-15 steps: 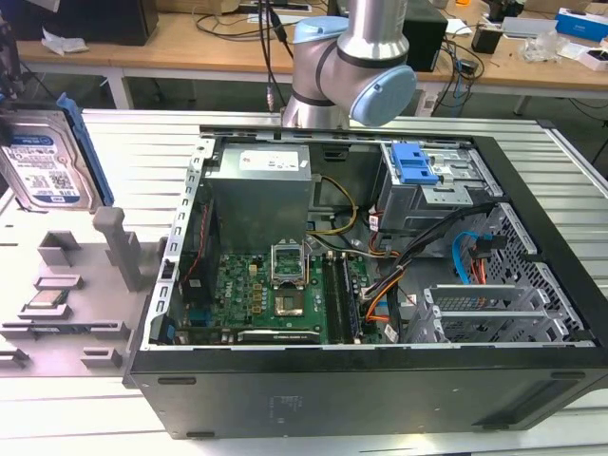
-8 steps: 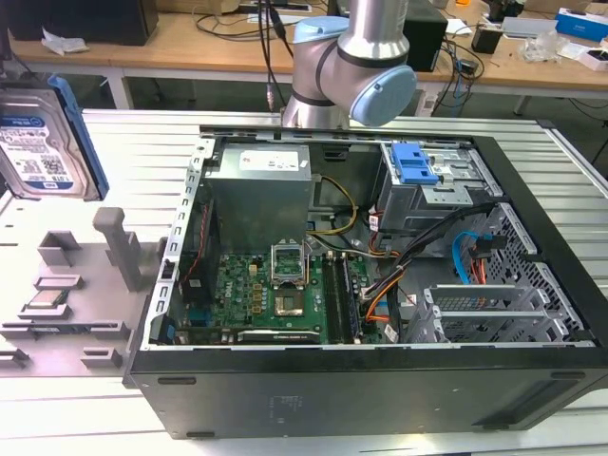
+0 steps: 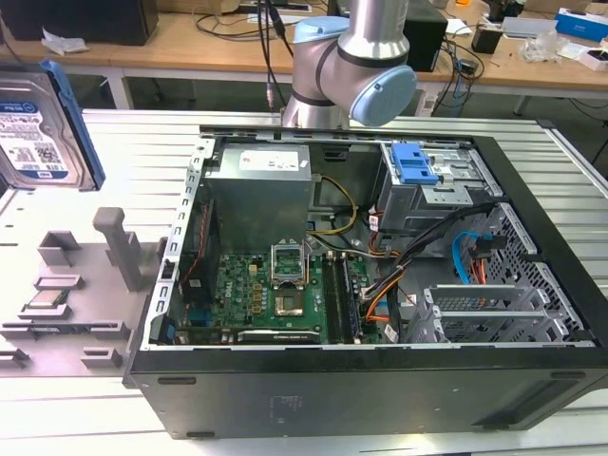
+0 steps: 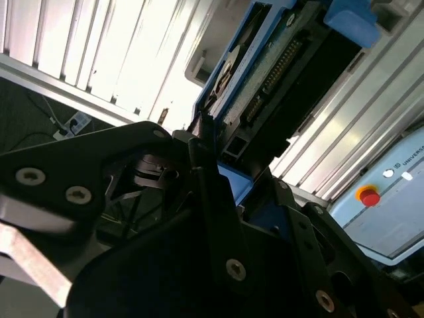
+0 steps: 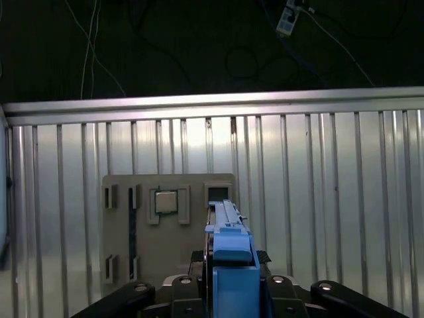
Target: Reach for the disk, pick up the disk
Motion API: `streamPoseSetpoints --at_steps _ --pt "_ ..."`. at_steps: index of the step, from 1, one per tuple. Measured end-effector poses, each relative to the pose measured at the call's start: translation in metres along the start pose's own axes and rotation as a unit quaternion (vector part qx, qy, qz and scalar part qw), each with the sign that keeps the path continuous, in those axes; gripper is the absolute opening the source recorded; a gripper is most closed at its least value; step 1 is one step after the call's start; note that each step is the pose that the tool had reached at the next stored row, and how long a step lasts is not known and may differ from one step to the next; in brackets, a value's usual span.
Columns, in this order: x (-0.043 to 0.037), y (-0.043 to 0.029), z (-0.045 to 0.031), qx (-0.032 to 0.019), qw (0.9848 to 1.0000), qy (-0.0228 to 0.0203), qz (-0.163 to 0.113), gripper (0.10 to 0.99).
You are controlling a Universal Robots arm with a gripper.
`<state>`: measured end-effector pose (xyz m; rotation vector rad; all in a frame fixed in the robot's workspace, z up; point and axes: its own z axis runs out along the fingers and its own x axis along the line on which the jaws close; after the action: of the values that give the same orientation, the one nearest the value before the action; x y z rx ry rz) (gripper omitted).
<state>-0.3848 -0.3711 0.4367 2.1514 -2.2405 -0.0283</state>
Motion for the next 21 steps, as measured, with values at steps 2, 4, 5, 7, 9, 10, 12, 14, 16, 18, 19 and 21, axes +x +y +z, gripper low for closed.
streamPoseSetpoints --at_steps 2,4,5,7,9,10,12,14,16,18,19,21 --pt "0.0000 0.0001 -0.0034 -0.0001 1.0000 0.0000 0.000 0.369" --pt "0.0000 0.0002 -0.0068 -0.0001 1.0000 0.0000 0.000 0.369" --pt "0.0000 0.0002 -0.0086 0.0000 1.0000 0.0000 0.000 0.369" --pt "0.0000 0.0003 -0.0127 0.0000 1.0000 0.0000 0.000 0.369" --pt "0.0000 0.0003 -0.0161 0.0000 1.0000 0.0000 0.000 0.369" --pt "0.0000 0.0003 -0.0181 0.0000 1.0000 0.0000 0.000 0.369" --pt "0.0000 0.0003 -0.0212 -0.0001 1.0000 0.0000 0.000 0.369" --pt "0.0000 0.0004 -0.0272 0.0000 1.0000 0.0000 0.000 0.369" --pt "0.0000 0.0004 -0.0306 0.0000 1.0000 0.0000 0.000 0.369" --pt "-0.0001 0.0005 -0.0358 0.0000 1.0000 0.0000 0.000 0.369" --pt "-0.0001 0.0005 -0.0373 0.0000 1.0000 0.0000 0.000 0.369" --pt "-0.0002 0.0006 -0.0421 -0.0001 1.0000 0.0000 0.000 0.369"
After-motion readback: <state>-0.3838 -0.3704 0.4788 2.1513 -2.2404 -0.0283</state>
